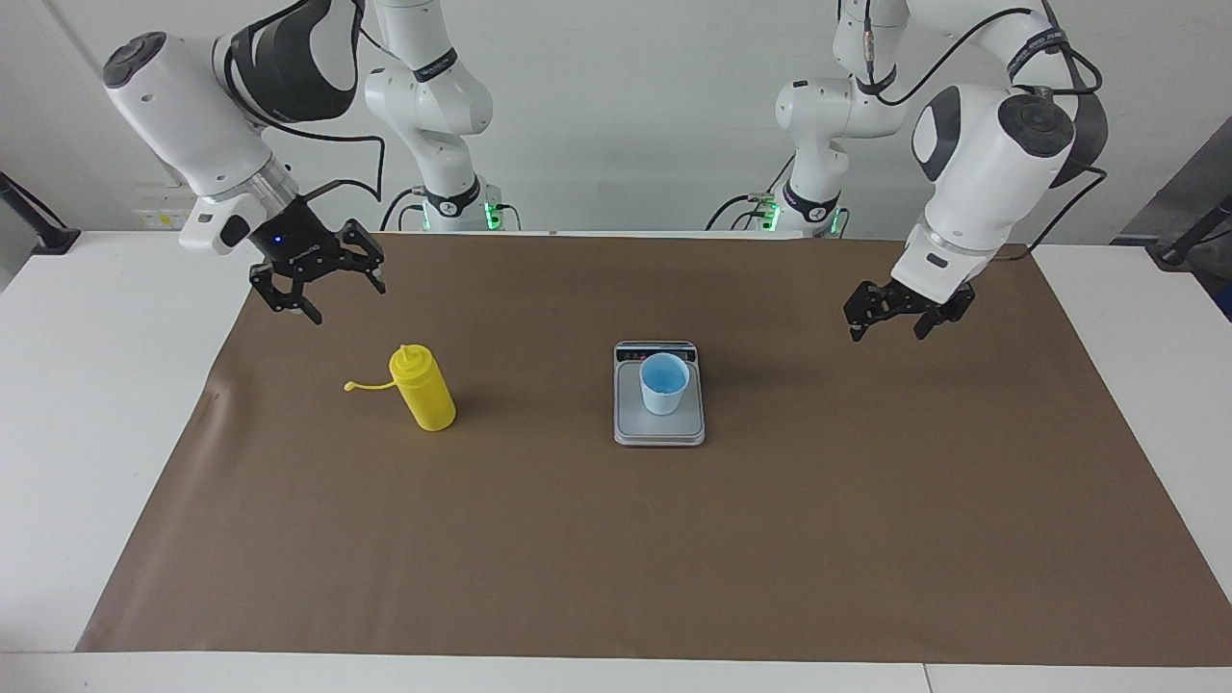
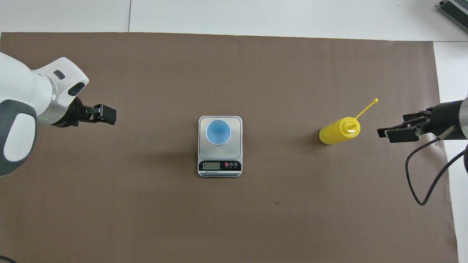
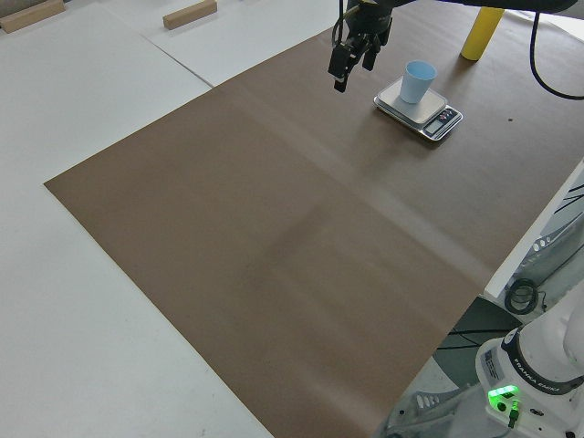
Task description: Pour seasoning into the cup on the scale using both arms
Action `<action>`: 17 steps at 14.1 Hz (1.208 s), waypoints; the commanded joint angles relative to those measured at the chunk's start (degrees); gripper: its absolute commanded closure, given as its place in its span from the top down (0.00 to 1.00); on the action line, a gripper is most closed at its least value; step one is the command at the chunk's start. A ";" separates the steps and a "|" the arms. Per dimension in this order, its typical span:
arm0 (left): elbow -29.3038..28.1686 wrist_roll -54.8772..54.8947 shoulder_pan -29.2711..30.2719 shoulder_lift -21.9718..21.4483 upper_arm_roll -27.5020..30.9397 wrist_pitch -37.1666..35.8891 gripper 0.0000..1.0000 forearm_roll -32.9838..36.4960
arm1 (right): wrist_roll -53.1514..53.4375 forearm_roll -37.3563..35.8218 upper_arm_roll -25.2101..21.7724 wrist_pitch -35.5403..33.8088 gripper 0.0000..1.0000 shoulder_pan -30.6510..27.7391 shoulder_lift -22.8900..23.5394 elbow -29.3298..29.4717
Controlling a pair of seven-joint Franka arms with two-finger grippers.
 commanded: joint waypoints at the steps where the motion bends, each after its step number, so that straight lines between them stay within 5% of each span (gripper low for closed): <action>1: -0.17 4.98 2.79 -0.91 -0.63 -1.86 1.00 0.64 | -15.00 8.15 0.12 5.16 1.00 -4.07 -2.13 -8.11; 7: 5.80 5.25 4.73 -0.99 -0.45 -7.21 1.00 0.72 | -48.77 26.52 0.12 7.54 1.00 -10.85 2.16 -16.22; 17: 16.70 5.25 4.82 -0.99 -0.80 -18.03 1.00 2.13 | -68.21 44.72 0.12 7.81 1.00 -6.73 8.84 -18.15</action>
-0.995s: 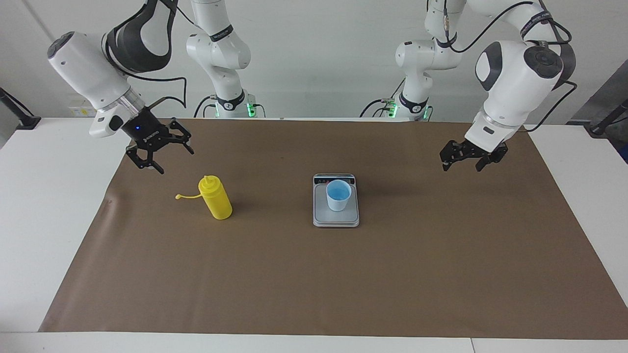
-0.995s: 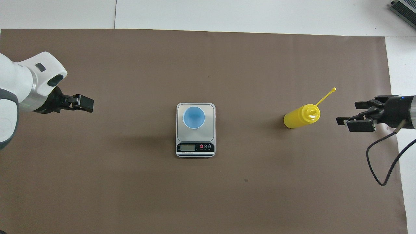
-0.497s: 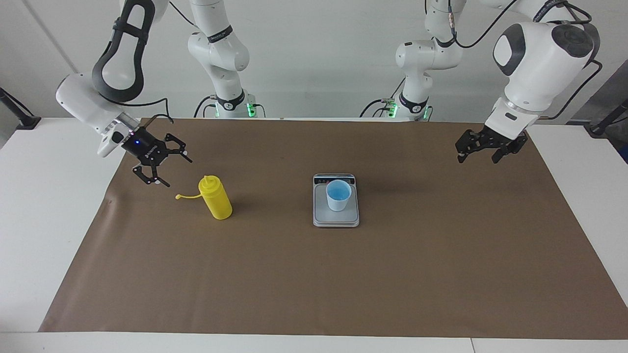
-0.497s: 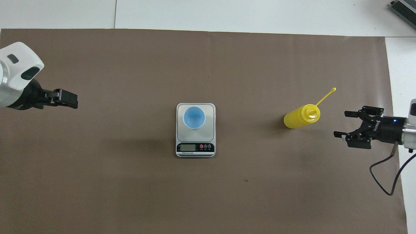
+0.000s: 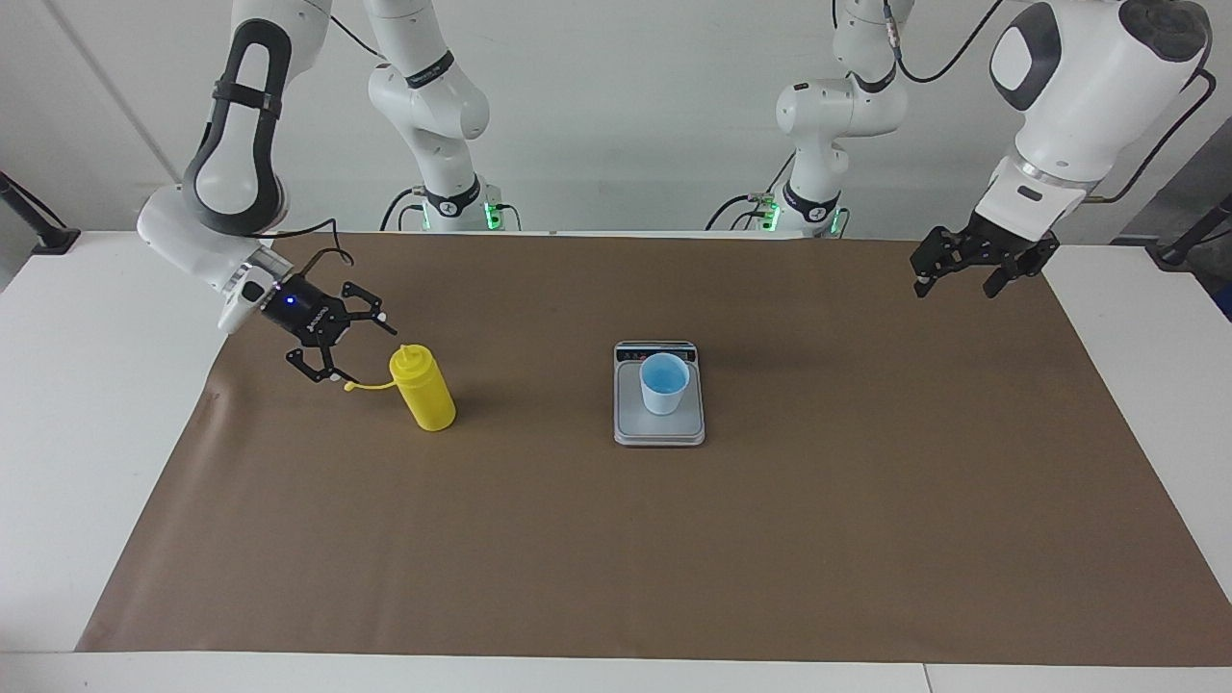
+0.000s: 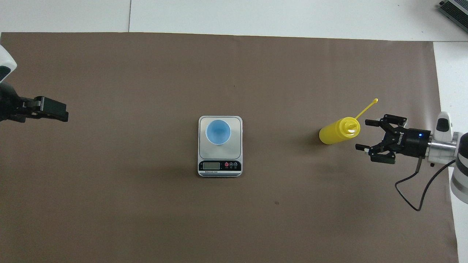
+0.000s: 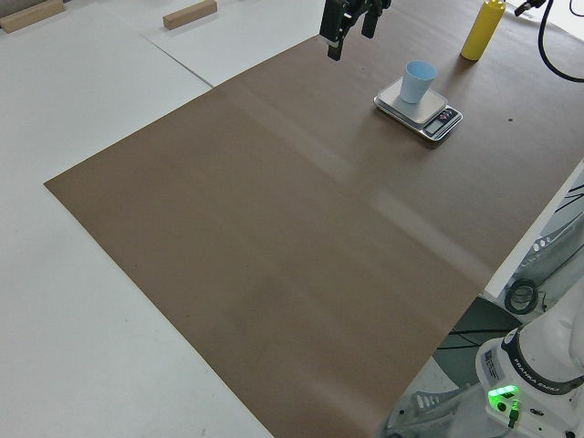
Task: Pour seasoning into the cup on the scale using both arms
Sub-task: 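Reach the right gripper to the yellow bottle and grasp it, then lift the yellow bottle with the right gripper toward the cup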
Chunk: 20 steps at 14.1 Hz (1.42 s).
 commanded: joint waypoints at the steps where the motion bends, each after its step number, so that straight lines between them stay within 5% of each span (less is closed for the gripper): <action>1: 1.96 0.68 0.31 -0.03 -0.81 -1.77 1.00 1.35 | -5.83 5.42 0.25 1.06 1.00 1.08 1.78 -1.23; 4: -1.37 0.59 0.49 -1.97 -0.81 -1.50 1.00 1.27 | -10.23 9.64 0.25 0.98 1.00 1.08 4.68 -1.06; 11: 0.99 0.68 0.40 -1.27 -0.81 -1.58 1.00 1.00 | -16.49 17.12 0.34 0.01 1.00 2.40 9.52 -0.53; 12: 0.99 0.59 0.40 -1.35 -0.81 -1.67 1.00 1.00 | -16.66 17.12 0.34 0.01 0.94 2.40 9.52 -0.53; 13: 0.73 0.68 0.31 -1.62 -0.81 -1.41 1.00 0.91 | -17.62 17.12 0.43 0.10 0.77 2.40 9.52 -0.44; 14: 0.47 0.59 0.23 -1.71 -0.81 -1.23 1.00 0.91 | -18.32 17.12 0.51 0.10 0.47 2.49 9.70 0.08; 16: 0.29 0.59 0.05 -1.79 -0.81 -1.06 1.00 0.91 | -18.42 17.12 0.52 0.18 0.14 3.27 9.61 0.35; 20: 0.11 0.68 -0.04 -1.88 -0.72 -1.14 1.00 0.91 | -15.80 17.04 0.60 1.06 0.08 4.94 7.86 1.58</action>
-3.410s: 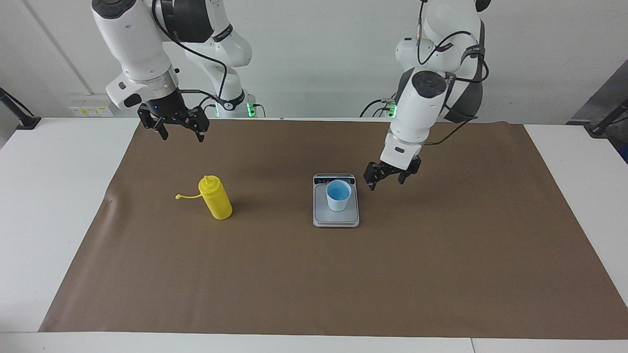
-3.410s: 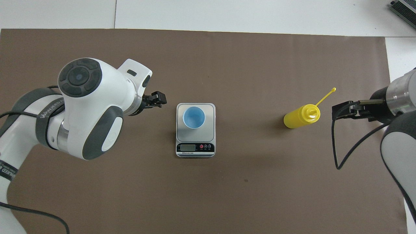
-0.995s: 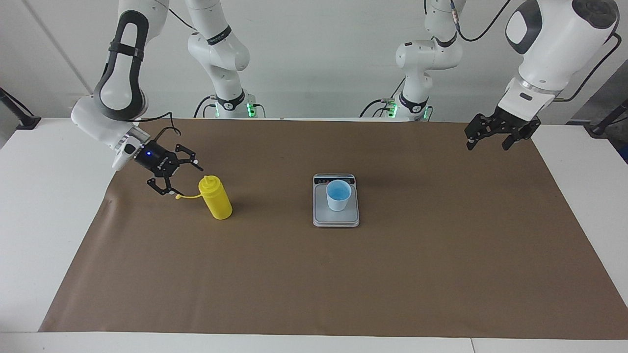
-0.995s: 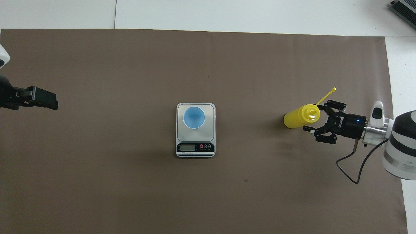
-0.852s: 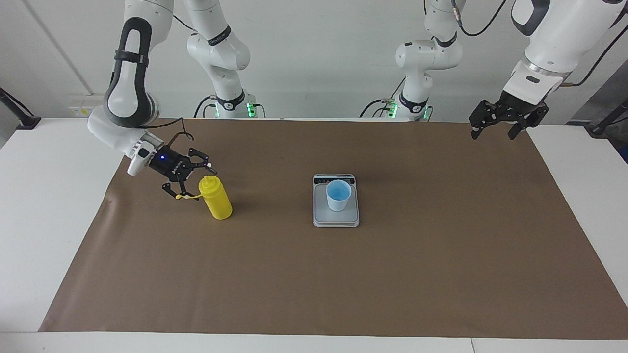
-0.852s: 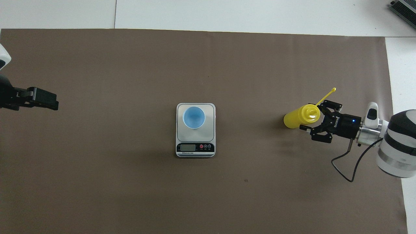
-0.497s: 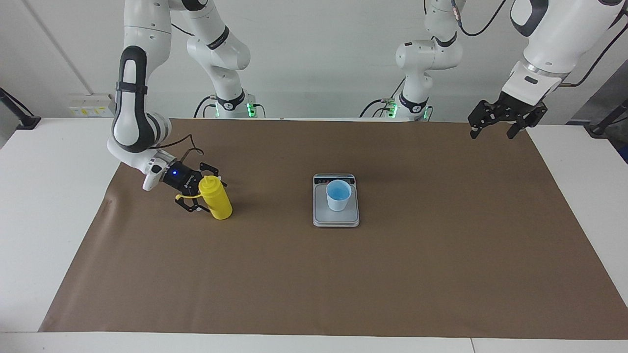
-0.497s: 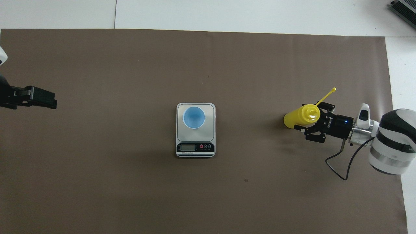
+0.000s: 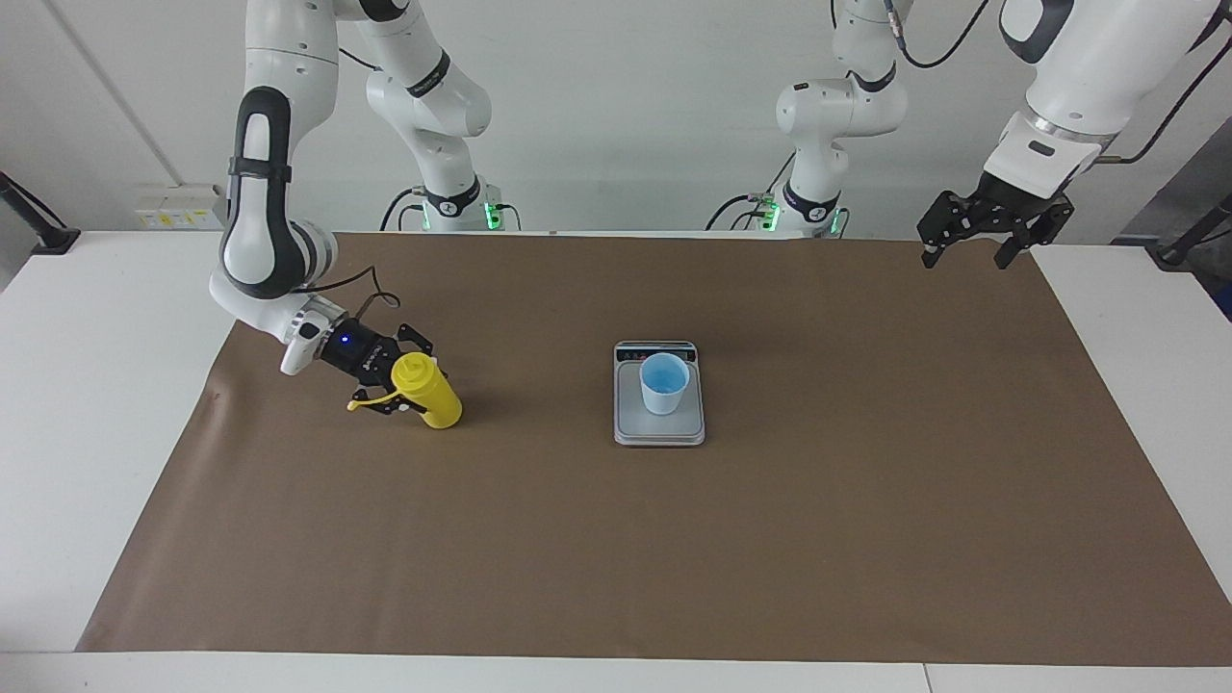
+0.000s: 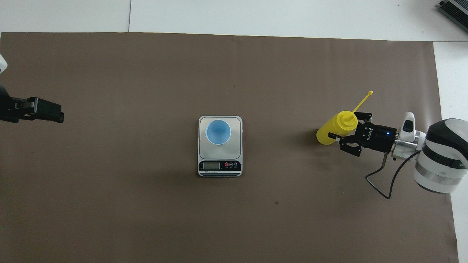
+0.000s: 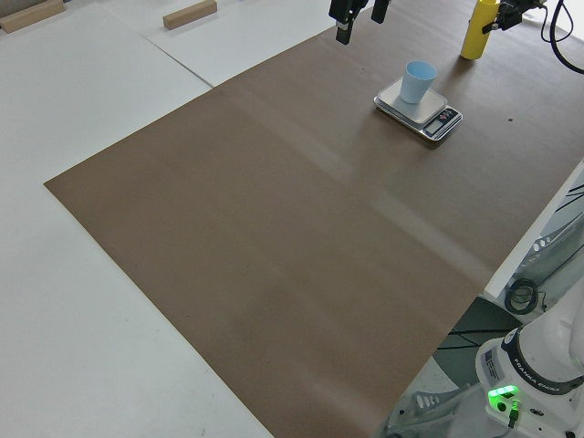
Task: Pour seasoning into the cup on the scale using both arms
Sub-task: 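Lift the yellow bottle with the right gripper toward the cup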
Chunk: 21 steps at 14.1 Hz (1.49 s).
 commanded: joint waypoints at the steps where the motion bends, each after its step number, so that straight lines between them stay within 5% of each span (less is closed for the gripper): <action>1: -0.71 0.64 -0.04 -0.97 -0.12 -0.08 1.00 0.77 | 2.62 1.47 0.37 0.94 0.07 1.56 -2.16 0.72; 9: -2.02 1.96 0.31 -0.89 -0.03 1.06 1.00 1.12 | 12.64 -3.09 0.37 8.06 0.00 8.94 -7.78 2.47; 15: -3.17 1.96 0.05 -1.24 -0.03 1.59 1.00 1.12 | 24.07 -17.31 0.81 13.93 0.00 12.20 -9.90 5.46; 21: -4.22 2.67 0.05 -1.76 0.06 2.12 1.00 1.74 | 38.28 -28.83 0.72 27.39 0.00 22.39 -9.54 6.69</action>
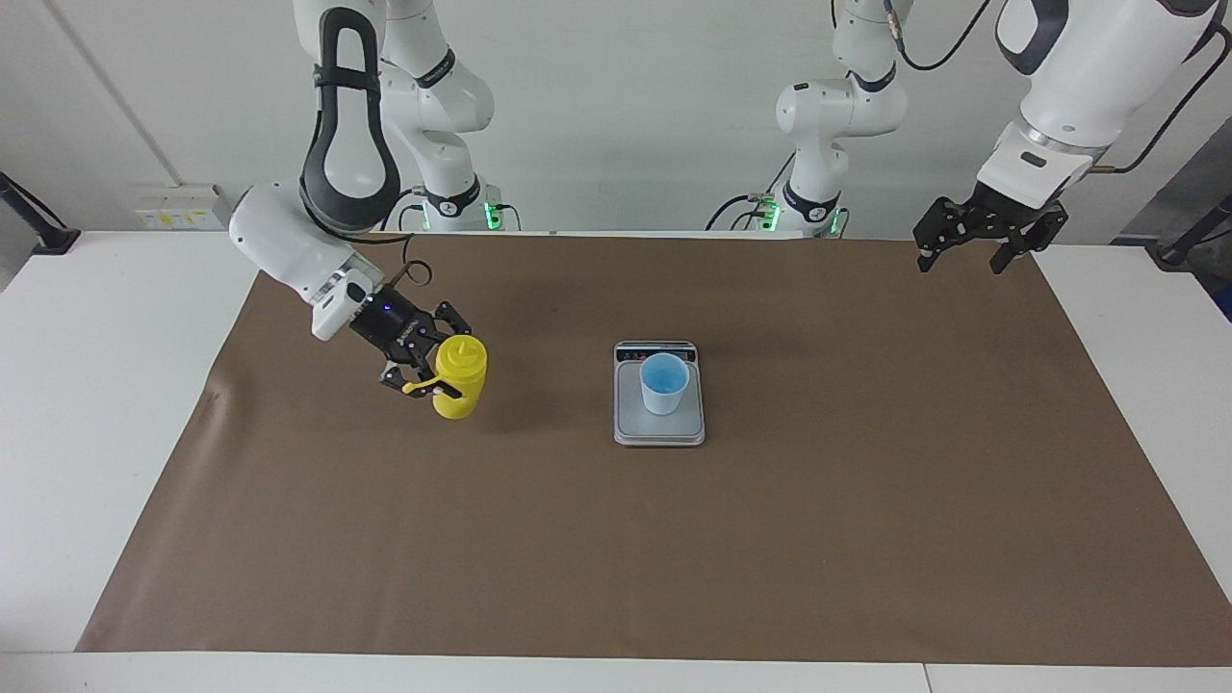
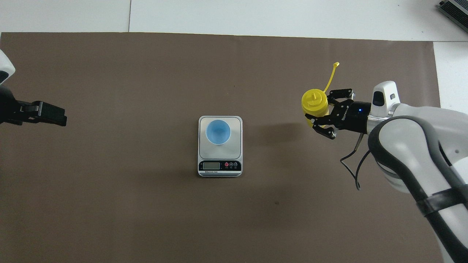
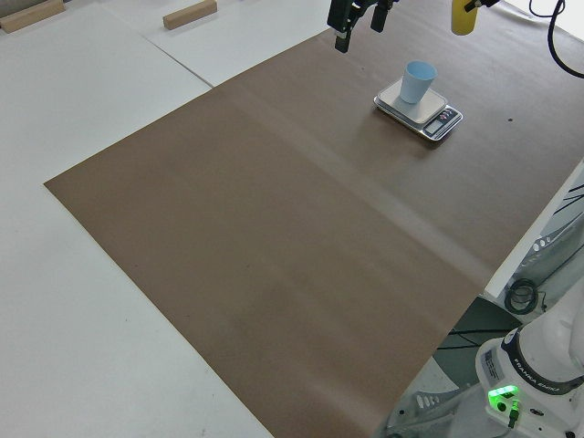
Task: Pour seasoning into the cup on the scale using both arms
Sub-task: 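Lift the yellow bottle with the right gripper toward the cup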
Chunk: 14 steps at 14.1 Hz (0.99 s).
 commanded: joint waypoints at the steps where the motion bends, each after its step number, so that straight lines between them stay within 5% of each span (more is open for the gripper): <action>1: -3.33 0.95 -0.05 -2.18 -0.01 2.10 1.00 1.32 | 11.19 -7.61 0.03 2.68 0.00 3.63 0.23 1.86; 6: -4.04 0.86 -0.05 -2.54 -0.01 2.02 1.00 1.32 | 38.81 -35.35 0.12 1.99 0.00 9.52 1.63 5.98; 14: -4.83 0.77 -0.05 -2.80 -0.01 2.46 1.00 1.32 | 47.89 -69.12 0.12 -1.77 0.00 16.56 6.81 12.30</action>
